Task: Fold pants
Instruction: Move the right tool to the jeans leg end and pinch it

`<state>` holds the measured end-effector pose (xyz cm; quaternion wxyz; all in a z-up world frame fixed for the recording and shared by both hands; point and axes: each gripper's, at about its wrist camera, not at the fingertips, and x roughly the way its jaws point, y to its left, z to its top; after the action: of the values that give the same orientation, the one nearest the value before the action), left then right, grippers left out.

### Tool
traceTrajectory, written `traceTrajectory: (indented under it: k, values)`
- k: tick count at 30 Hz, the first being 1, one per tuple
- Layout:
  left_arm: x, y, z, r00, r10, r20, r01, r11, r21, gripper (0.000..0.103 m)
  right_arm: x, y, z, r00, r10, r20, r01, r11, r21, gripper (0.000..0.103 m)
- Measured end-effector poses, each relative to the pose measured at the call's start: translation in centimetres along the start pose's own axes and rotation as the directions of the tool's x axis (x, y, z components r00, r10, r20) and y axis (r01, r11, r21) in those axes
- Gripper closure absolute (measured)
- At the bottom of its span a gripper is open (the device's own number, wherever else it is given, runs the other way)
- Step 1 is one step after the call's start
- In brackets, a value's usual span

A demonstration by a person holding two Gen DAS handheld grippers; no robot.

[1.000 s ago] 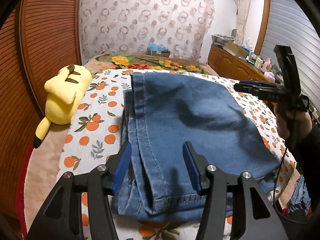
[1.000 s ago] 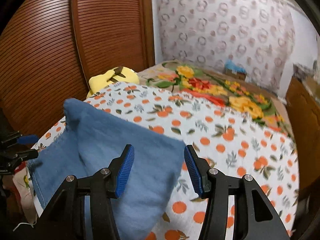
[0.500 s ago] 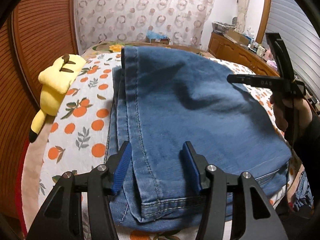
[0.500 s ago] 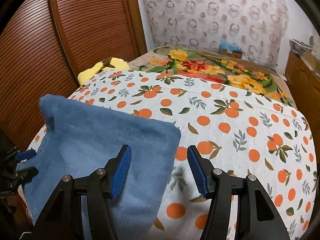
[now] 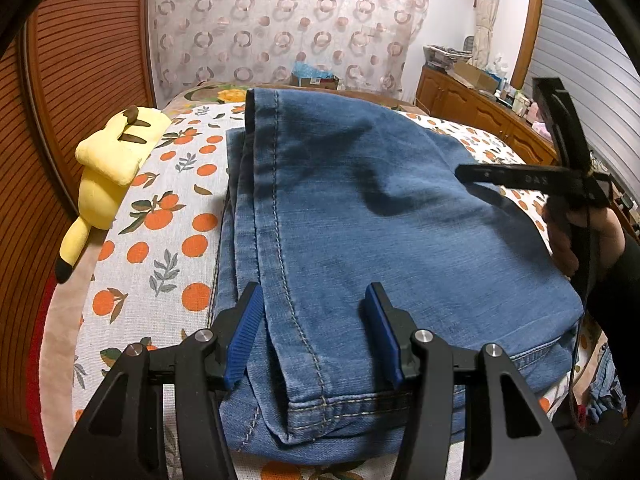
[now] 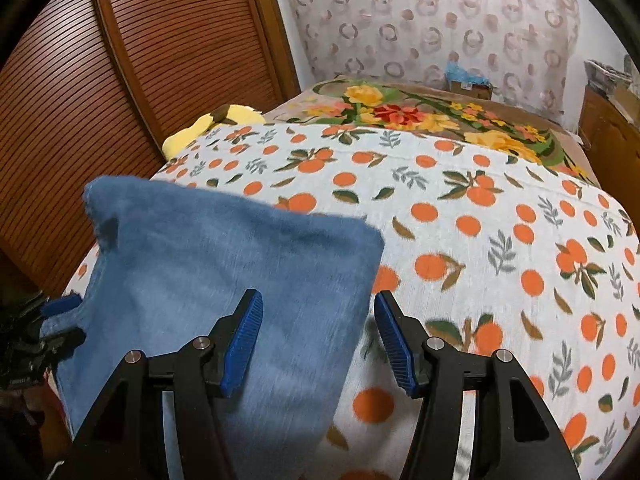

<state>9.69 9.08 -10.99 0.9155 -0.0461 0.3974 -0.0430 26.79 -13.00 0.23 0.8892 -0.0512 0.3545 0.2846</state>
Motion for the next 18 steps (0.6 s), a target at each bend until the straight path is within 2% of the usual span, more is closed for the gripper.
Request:
traceTrajectory:
  k: [13,18]
  values:
    - [-0.4,-0.3,0.0,1.000,0.017,0.007,-0.017,1.000,-0.003,0.049,-6.4,2.8,-6.1,1.000,-0.004,0.001,0.004,1.000,-0.007,0.043]
    - [-2.5,-1.4,0.3,0.998,0.011,0.059,-0.011,1.000,0.002,0.049,-8.4,3.4,-8.5,1.000,-0.007,-0.021,0.008,1.000,0.011,0.043]
